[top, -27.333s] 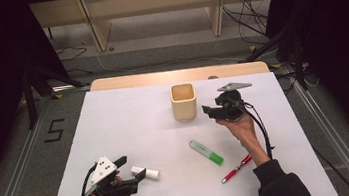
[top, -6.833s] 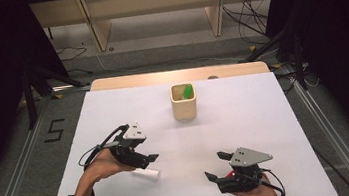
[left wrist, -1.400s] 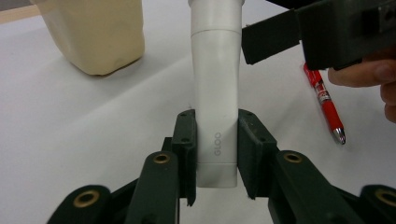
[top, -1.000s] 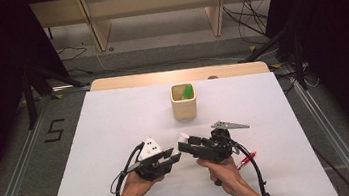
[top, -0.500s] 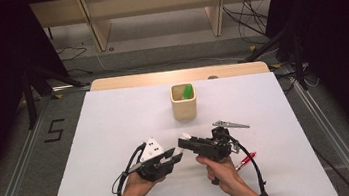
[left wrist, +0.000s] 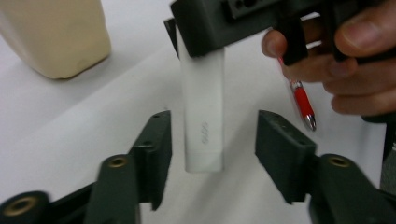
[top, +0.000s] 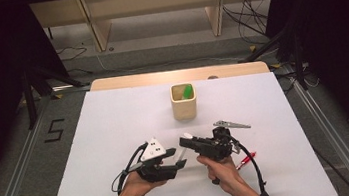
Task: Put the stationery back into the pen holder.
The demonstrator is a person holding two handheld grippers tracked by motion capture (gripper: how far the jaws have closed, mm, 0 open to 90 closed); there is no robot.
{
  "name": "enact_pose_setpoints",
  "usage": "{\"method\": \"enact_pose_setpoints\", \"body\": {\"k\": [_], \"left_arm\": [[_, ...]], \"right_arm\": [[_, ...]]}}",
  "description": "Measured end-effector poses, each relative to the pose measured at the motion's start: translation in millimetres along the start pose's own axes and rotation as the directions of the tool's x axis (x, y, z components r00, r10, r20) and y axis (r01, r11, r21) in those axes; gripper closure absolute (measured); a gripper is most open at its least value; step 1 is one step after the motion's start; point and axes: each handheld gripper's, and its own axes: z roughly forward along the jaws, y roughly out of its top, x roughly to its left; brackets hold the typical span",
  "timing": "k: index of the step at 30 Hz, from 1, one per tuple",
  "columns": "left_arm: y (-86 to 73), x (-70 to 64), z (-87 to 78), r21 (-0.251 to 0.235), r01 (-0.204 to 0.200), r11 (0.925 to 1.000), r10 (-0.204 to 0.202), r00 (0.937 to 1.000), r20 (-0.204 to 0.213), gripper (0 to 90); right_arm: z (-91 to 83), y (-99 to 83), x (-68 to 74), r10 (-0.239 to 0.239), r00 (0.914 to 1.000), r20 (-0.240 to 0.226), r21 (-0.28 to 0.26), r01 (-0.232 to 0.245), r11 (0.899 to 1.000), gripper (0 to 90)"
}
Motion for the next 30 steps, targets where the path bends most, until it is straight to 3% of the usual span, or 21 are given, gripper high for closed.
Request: {"method": "enact_pose_setpoints", "body": {"k": [4, 10, 15, 24, 30], "left_arm": [[1.0, -0.7, -1.2, 0.014, 0.013, 0.9998, -0.013, 0.9997, -0.021, 32.9], [-3.0, 4.4, -9.7, 0.001, 0.013, 0.9999, -0.013, 0.9999, 0.001, 30.2], [-8.3, 11.1, -16.9, -0.004, 0.033, 0.9994, -0.033, 0.9992, -0.021, 27.7], [-19.8, 20.4, -30.8, -0.014, 0.033, 0.9993, -0.034, 0.9961, -0.081, 22.6], [-25.6, 25.8, -38.0, -0.013, 0.044, 0.9990, -0.045, 0.9939, -0.100, 21.6]], "right_arm": [[-3.6, 2.3, -0.7, -0.022, 0.9995, 0.023, -0.006, 0.022, 1.000, 67.2], [-10.5, 8.2, 0.6, -0.063, 0.9968, 0.049, -0.020, 0.064, 0.998, 67.2], [-16.4, 14.6, -0.8, -0.085, 0.9938, 0.071, -0.037, 0.088, 0.995, 67.2], [-26.1, 29.4, -1.5, -0.121, 0.9863, 0.112, -0.065, 0.129, 0.990, 67.2], [-27.7, 40.0, -1.2, -0.160, 0.9763, 0.146, -0.075, 0.172, 0.982, 67.2]]}}
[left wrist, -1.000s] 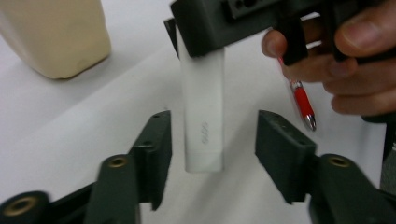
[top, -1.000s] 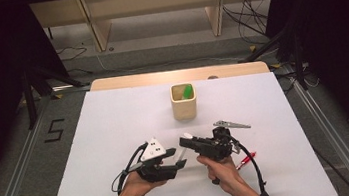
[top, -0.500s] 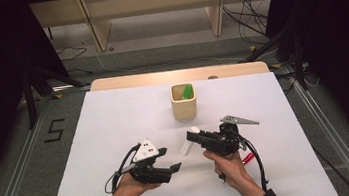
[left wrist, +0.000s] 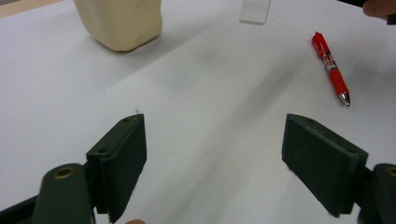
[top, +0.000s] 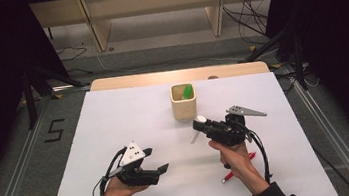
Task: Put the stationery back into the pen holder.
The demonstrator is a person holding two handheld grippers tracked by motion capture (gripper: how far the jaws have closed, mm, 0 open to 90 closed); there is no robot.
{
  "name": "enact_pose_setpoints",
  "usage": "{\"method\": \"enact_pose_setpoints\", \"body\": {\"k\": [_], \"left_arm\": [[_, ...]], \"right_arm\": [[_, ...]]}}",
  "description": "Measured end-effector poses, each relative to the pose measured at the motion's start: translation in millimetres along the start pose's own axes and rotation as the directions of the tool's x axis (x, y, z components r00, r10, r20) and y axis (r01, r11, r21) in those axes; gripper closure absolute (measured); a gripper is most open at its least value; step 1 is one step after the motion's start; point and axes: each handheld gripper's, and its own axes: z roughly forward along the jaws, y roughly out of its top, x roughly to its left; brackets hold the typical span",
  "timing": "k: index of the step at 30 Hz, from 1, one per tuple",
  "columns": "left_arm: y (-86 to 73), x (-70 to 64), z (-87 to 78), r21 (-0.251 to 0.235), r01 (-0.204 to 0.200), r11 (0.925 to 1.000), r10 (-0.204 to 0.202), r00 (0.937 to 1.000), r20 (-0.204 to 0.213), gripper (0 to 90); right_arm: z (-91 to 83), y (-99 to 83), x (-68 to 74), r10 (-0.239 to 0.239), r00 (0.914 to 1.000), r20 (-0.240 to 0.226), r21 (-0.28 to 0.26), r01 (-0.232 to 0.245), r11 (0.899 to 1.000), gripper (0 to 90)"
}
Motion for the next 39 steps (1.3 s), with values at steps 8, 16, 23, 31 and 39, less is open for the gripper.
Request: {"method": "enact_pose_setpoints", "body": {"k": [8, 16, 23, 31, 39], "left_arm": [[-6.1, 1.1, -6.4, -0.005, 0.000, 1.0000, 0.000, 0.9999, -0.016, 21.4], [-12.4, 2.2, -10.5, -0.009, 0.001, 1.0000, -0.002, 0.9990, -0.045, 21.7], [-17.9, 7.3, -14.7, -0.019, 0.023, 0.9995, -0.024, 0.9992, -0.033, 21.2], [-21.8, 10.9, -19.8, -0.052, 0.052, 0.9973, -0.053, 0.9984, -0.022, 20.7], [-25.8, 10.7, -21.0, -0.061, 0.063, 0.9962, -0.064, 0.9977, -0.023, 20.3]], "right_arm": [[5.0, 15.3, 0.6, -0.040, 0.9987, 0.031, -0.007, 0.041, 0.999, 67.2], [12.9, 33.6, 2.3, -0.063, 0.9968, 0.048, -0.022, 0.064, 0.998, 67.2], [18.9, 46.3, 2.9, -0.082, 0.9944, 0.067, -0.023, 0.084, 0.996, 67.2], [27.7, 61.3, 0.7, -0.085, 0.9928, 0.085, -0.025, 0.087, 0.996, 67.1], [41.4, 76.9, -0.9, -0.088, 0.9906, 0.105, -0.027, 0.092, 0.995, 67.1]]}}
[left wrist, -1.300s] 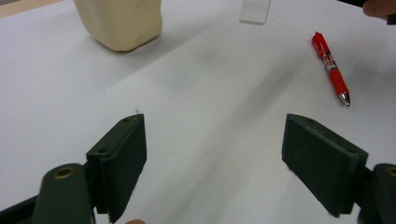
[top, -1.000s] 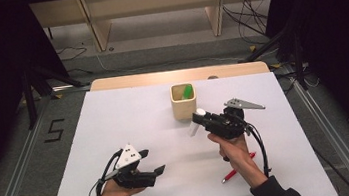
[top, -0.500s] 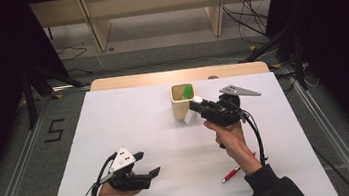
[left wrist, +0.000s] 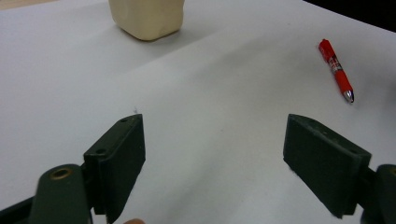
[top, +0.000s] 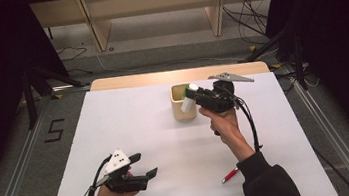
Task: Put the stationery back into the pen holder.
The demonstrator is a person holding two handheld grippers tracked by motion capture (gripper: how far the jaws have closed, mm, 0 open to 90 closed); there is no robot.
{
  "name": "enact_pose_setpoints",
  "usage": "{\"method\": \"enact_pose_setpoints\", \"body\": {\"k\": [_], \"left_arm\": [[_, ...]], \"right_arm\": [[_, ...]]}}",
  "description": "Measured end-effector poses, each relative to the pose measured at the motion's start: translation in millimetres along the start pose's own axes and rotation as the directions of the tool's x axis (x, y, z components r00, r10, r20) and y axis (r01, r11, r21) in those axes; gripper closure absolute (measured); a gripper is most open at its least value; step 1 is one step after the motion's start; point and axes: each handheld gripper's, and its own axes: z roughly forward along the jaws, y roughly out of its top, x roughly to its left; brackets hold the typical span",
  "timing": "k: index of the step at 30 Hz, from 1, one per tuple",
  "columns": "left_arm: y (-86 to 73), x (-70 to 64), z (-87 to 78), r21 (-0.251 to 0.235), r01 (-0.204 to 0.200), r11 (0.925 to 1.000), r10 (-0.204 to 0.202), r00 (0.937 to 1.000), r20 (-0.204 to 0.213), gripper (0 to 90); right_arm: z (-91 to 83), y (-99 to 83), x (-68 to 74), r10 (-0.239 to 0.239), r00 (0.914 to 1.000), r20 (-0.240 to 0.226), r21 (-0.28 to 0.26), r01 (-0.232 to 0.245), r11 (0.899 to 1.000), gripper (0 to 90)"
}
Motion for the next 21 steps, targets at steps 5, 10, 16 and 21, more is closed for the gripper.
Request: {"method": "enact_pose_setpoints", "body": {"k": [5, 10, 16, 21], "left_arm": [[0.8, 1.5, -0.9, -0.008, -0.006, 1.0000, 0.006, 1.0000, -0.005, 20.2], [1.8, 3.0, -3.1, -0.018, -0.003, 0.9998, 0.003, 1.0000, -0.008, 20.4], [1.9, 1.9, -1.9, -0.014, -0.006, 0.9999, 0.006, 1.0000, 0.001, 20.2], [2.1, 1.4, -2.3, -0.019, -0.003, 0.9998, 0.003, 1.0000, 0.002, 20.1]], "right_arm": [[9.0, 7.1, -4.3, 0.013, 0.9997, 0.020, 0.004, -0.013, 1.000, 67.1], [17.1, 13.5, -9.7, 0.014, 0.9983, 0.057, 0.003, -0.014, 1.000, 67.1], [23.6, 18.3, -12.6, 0.001, 0.9961, 0.088, 0.002, -0.001, 1.000, 67.1], [29.6, 21.6, -14.9, 0.003, 0.9940, 0.109, 0.002, -0.004, 1.000, 67.1]]}}
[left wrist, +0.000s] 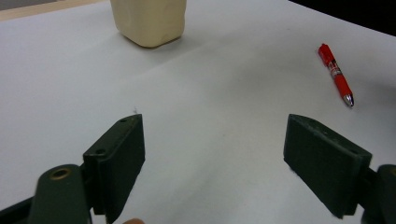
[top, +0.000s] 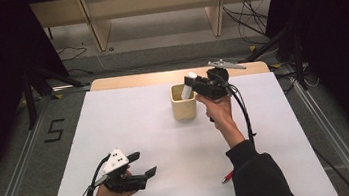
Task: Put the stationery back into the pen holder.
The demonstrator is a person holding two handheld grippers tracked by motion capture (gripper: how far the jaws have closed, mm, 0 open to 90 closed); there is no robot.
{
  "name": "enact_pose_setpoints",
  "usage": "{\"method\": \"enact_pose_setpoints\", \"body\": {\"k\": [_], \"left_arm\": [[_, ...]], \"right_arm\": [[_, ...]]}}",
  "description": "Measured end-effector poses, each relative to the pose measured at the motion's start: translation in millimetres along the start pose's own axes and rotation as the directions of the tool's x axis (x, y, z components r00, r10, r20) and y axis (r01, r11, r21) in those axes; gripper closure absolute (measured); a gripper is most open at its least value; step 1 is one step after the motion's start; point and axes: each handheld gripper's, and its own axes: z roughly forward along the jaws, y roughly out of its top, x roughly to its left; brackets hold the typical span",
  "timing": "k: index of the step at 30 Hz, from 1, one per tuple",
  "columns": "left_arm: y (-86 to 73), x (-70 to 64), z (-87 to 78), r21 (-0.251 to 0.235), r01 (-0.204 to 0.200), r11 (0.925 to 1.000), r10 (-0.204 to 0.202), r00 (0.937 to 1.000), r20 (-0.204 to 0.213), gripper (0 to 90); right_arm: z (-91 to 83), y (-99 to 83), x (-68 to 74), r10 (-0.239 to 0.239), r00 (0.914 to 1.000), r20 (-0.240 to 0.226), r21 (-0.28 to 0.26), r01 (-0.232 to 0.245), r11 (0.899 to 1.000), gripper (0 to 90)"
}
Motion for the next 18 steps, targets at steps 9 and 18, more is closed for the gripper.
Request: {"method": "enact_pose_setpoints", "body": {"k": [9, 18], "left_arm": [[-0.5, -0.4, 1.0, 0.006, -0.004, 1.0000, 0.004, 1.0000, 0.006, 20.1], [-1.0, -0.4, 1.6, 0.010, -0.008, 0.9999, 0.008, 0.9999, 0.008, 20.1]], "right_arm": [[13.6, 1.8, 1.2, -0.021, 0.9992, 0.034, 0.017, 0.021, 1.000, 67.1], [25.3, -0.4, -1.3, -0.031, 0.9966, 0.076, 0.035, 0.029, 0.999, 67.1]]}}
